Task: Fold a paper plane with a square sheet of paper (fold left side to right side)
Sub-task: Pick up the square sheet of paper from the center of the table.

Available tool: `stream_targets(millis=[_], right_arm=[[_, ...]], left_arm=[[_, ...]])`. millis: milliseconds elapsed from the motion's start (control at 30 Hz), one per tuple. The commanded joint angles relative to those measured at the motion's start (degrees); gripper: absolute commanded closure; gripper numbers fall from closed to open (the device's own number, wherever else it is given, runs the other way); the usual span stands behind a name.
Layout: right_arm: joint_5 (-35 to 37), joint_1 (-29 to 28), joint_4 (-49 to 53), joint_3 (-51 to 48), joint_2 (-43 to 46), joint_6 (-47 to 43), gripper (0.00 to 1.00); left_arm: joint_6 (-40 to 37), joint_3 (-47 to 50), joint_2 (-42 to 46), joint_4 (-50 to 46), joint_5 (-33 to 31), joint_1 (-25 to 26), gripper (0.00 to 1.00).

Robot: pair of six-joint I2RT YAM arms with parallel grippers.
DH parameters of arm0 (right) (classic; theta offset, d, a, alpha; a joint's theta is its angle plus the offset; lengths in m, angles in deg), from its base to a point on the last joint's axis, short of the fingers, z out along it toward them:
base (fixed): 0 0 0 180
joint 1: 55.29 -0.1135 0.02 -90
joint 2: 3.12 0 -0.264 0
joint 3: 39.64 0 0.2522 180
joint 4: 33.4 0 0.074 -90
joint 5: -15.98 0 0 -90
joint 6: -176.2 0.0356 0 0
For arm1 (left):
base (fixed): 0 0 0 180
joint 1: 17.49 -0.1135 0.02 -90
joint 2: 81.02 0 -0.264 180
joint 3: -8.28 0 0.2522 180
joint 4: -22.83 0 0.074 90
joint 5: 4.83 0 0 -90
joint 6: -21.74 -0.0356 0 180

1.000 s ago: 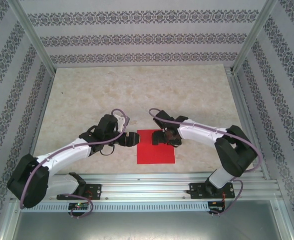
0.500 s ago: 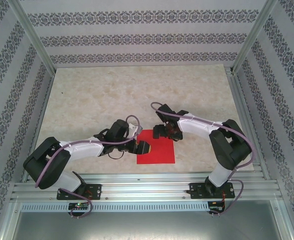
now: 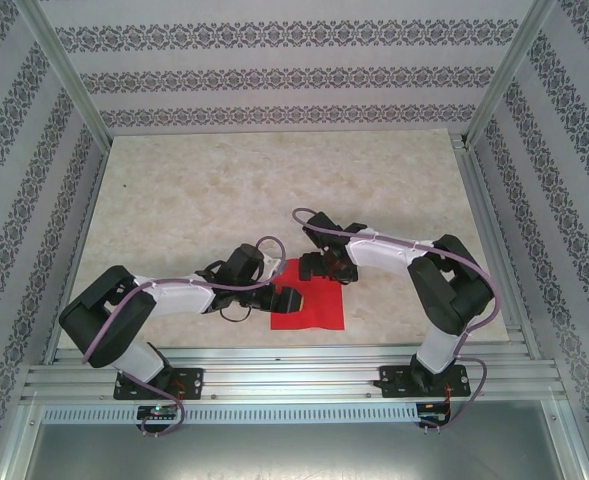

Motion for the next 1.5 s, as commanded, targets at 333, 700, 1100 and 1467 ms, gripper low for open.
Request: stream_targets(millis=[333,700,1100,1467], right_arm=[[-7.37,-1.42,-2.53,-1.23,1.62,2.46,0.07],[-14.44,2.3,-11.13,-9.45,6.63,6.26,0.21],[-17.8,3.26,-15.4,-13.71,7.74,7.56,0.3],[-19.41,3.85,-15.45,-14.71,8.59,7.02,0.38]], left_arm=[[-1.5,-0.96,-3.05,-2.4,-3.7,1.01,0.17],[5.4,-2.96,-3.02,1.58,-2.94,1.01,0.13],[10.04,-4.07,-5.85,4.38,-4.49,1.01,0.14],[11.55,-4.46,-5.32,7.6,-4.58,1.01,0.13]])
